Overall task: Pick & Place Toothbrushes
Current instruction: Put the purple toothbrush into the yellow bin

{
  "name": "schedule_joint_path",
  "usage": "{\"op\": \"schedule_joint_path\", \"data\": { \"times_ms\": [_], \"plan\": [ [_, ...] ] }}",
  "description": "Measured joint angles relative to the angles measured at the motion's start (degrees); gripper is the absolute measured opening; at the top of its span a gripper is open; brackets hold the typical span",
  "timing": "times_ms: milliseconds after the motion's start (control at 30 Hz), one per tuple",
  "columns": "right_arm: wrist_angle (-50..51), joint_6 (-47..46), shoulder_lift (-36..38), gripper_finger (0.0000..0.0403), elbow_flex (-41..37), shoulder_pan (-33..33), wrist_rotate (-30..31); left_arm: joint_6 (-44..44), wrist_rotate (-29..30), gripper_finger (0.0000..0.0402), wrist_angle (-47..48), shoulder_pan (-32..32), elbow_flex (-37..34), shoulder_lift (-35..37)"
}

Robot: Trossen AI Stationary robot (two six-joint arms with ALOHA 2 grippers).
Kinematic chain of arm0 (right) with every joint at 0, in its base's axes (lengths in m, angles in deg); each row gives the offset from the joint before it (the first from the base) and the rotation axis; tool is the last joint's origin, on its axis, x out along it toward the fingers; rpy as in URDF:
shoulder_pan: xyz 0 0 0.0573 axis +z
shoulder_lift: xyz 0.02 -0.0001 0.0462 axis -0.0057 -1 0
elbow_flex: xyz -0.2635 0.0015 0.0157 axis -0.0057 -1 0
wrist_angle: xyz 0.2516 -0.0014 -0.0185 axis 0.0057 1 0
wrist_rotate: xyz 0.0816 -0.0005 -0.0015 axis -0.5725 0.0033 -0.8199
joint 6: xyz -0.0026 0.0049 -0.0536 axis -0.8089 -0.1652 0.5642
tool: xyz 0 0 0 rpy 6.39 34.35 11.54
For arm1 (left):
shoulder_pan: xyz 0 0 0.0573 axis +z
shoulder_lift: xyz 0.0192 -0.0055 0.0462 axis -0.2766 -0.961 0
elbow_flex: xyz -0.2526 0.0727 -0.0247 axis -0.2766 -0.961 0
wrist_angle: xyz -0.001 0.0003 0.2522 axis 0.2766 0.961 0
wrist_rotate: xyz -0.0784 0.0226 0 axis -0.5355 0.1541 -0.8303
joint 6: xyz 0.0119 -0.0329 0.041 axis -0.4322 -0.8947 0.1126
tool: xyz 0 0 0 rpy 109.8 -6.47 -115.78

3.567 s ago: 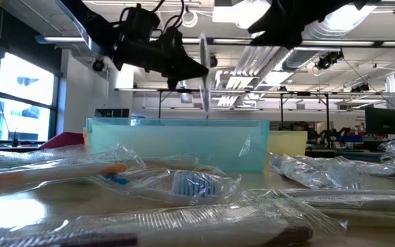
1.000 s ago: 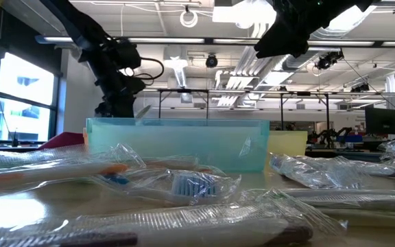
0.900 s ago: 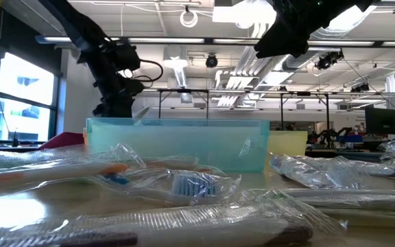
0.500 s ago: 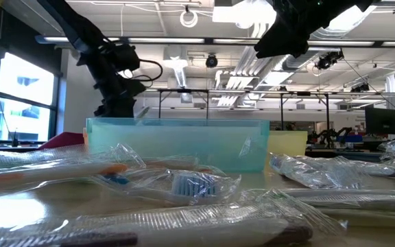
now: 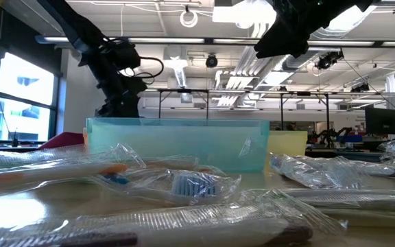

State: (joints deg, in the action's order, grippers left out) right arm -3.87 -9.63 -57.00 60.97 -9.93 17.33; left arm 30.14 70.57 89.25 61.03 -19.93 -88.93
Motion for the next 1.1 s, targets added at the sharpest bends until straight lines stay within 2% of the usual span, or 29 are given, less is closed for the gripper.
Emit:
{"op": "schedule_joint_path", "data": {
  "times_ms": [200, 367, 633, 900, 1100],
  "plan": [
    [0.0, 0.0, 0.0, 0.0151, 0.0, 0.0, 0.0, 3.0, 0.0, 0.0101, -5.9, 0.0, 0.0, 0.0],
    [0.0, 0.0, 0.0, 0.0151, 0.0, 0.0, 0.0, 5.0, -1.1, 0.0061, -11.4, 0.0, 0.0, 0.0],
    [0.0, 0.5, 0.0, 0.0151, 0.0, 0.0, 0.0, 7.1, -2.3, 0.0004, -13.3, 0.0, 0.1, 0.0],
    [0.0, 0.2, 0.0, 0.0151, 0.0, 0.0, 0.0, 9.4, -2.3, 0.0004, -13.7, -0.1, 0.1, 0.0],
    [0.0, -0.3, 0.0, 0.0151, 0.0, 0.0, -0.2, 11.4, -2.3, 0.0005, -15.0, -2.7, 0.1, 0.0]
  ]
}}
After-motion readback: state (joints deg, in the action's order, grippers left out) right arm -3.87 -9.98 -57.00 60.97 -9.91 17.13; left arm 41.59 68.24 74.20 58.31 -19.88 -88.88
